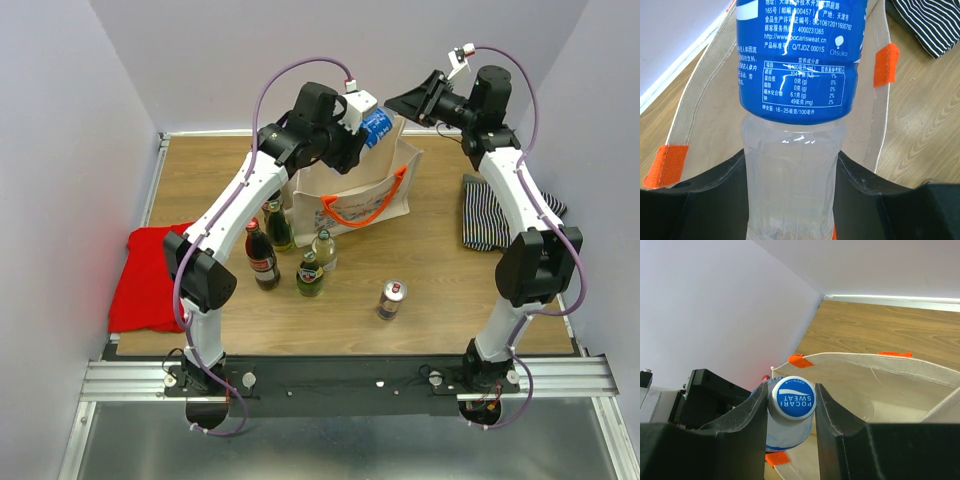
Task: Place the beverage into the canvas bag
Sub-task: Place the drink in the canvas bag.
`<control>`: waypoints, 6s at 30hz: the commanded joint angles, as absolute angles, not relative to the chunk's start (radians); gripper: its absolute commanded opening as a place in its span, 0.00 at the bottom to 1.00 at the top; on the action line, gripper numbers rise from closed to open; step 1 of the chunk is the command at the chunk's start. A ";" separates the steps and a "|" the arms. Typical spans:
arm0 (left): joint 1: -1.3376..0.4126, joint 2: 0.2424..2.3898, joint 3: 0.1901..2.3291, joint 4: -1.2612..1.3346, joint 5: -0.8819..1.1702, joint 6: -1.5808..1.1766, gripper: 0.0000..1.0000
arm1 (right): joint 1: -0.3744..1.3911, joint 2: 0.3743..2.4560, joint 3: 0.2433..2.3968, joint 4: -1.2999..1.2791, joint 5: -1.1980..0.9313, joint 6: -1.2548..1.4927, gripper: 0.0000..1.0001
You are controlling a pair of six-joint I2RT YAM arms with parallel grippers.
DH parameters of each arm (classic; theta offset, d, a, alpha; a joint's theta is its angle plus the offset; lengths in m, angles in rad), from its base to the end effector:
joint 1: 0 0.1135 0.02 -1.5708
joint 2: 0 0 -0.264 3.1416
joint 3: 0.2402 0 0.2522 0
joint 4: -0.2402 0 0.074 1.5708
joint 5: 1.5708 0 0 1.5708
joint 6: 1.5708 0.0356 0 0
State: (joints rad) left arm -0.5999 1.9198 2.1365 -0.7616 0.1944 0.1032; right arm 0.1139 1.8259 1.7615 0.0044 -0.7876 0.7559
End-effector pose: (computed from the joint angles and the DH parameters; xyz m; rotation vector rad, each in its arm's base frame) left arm 0.3508 -0.2483 0.4164 0.8479 1.9701 -0.4989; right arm 0.4282 0.0744 0.4071 -0.0925 1.7774 1.2822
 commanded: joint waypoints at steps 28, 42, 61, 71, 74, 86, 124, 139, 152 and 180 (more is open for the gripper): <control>-0.607 1.836 2.096 -0.486 0.347 0.060 0.88 | 0.250 1.671 2.126 -0.273 -0.741 0.492 0.01; -0.607 1.694 1.997 -0.545 0.330 0.103 0.99 | 0.252 1.706 2.201 -0.316 -0.621 0.457 0.01; -0.565 1.532 1.825 -0.523 0.133 0.055 0.99 | 0.408 1.758 2.186 -0.453 -0.270 0.177 0.01; -0.437 1.532 1.770 -0.502 0.175 -0.113 0.99 | 0.543 1.707 1.970 -0.313 -0.054 0.106 0.01; -0.400 1.543 1.770 -0.514 0.155 -0.150 0.99 | 0.561 1.683 1.902 -0.230 -0.025 0.098 0.01; -0.339 1.676 1.844 -0.618 0.141 -0.195 0.99 | 0.604 1.658 1.732 -0.026 0.023 0.091 0.01; -0.267 1.816 1.855 -0.655 0.127 -0.202 0.90 | 0.792 1.698 1.588 0.081 0.127 0.081 0.01; -0.259 1.833 1.848 -0.660 0.106 -0.199 0.89 | 0.795 1.756 1.571 0.069 0.103 0.098 0.01; -0.245 1.841 1.853 -0.661 0.112 -0.204 0.89 | 0.795 1.813 1.577 0.025 0.086 0.103 0.01; -0.235 1.829 1.830 -0.637 0.156 -0.196 0.89 | 0.793 1.950 1.704 -0.171 0.065 0.147 0.01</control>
State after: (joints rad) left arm -0.2420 1.8332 1.8492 -0.6376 0.1253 -0.2096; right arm 0.7773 1.8935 1.6173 -0.1177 0.1074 0.0719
